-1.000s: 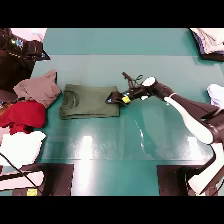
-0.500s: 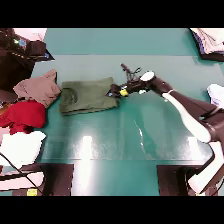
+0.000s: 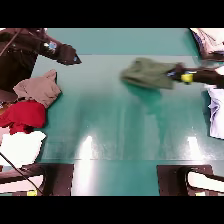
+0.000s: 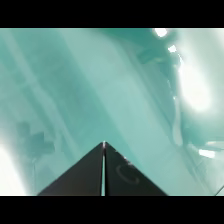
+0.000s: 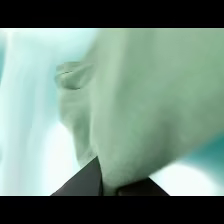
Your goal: Fold the shirts.
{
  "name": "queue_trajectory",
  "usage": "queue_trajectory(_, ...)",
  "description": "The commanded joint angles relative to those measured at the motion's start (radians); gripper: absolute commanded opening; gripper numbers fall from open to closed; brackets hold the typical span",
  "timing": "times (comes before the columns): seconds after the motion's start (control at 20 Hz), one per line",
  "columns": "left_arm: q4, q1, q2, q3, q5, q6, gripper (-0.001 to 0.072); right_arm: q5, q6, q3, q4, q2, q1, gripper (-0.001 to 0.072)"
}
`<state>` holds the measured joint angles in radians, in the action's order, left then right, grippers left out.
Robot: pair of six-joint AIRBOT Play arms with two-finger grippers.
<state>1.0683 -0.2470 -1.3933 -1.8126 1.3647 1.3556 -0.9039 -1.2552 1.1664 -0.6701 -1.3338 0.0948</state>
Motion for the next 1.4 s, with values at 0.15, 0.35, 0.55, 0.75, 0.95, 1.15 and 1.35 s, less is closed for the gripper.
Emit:
queue_trajectory(0.15, 0.0, -0.107, -0.001, 0.0, -0.11, 0.001, 0.0026, 0.043, -0.001, 0.012, -0.039, 0.089, 0.449, 0.0015)
queue_trajectory(0.35, 0.001, -0.119, -0.001, 0.0, -0.109, 0.007, 0.0026, 0.027, 0.0, 0.14, -0.039, -0.02, 0.527, 0.0015)
queue_trajectory(0.55, 0.001, -0.119, -0.003, 0.0, -0.108, 0.007, 0.0026, 0.003, 0.0, 0.298, -0.042, -0.068, 0.53, 0.0015)
queue_trajectory(0.75, 0.002, -0.119, -0.005, 0.0, -0.108, 0.006, 0.0026, -0.027, -0.005, 0.369, -0.183, 0.005, 0.541, 0.0015)
queue_trajectory(0.95, 0.002, -0.119, -0.013, 0.001, -0.105, 0.005, 0.0026, -0.117, -0.067, 0.369, -0.377, 0.095, 0.546, 0.0015)
queue_trajectory(1.15, 0.002, -0.119, -0.013, 0.024, -0.089, -0.002, 0.0026, -0.248, -0.159, 0.34, -0.533, 0.16, 0.569, 0.0016)
queue_trajectory(1.35, 0.003, -0.119, -0.013, 0.049, -0.082, -0.005, 0.0026, -0.356, -0.17, 0.183, -0.599, 0.236, 0.644, 0.002)
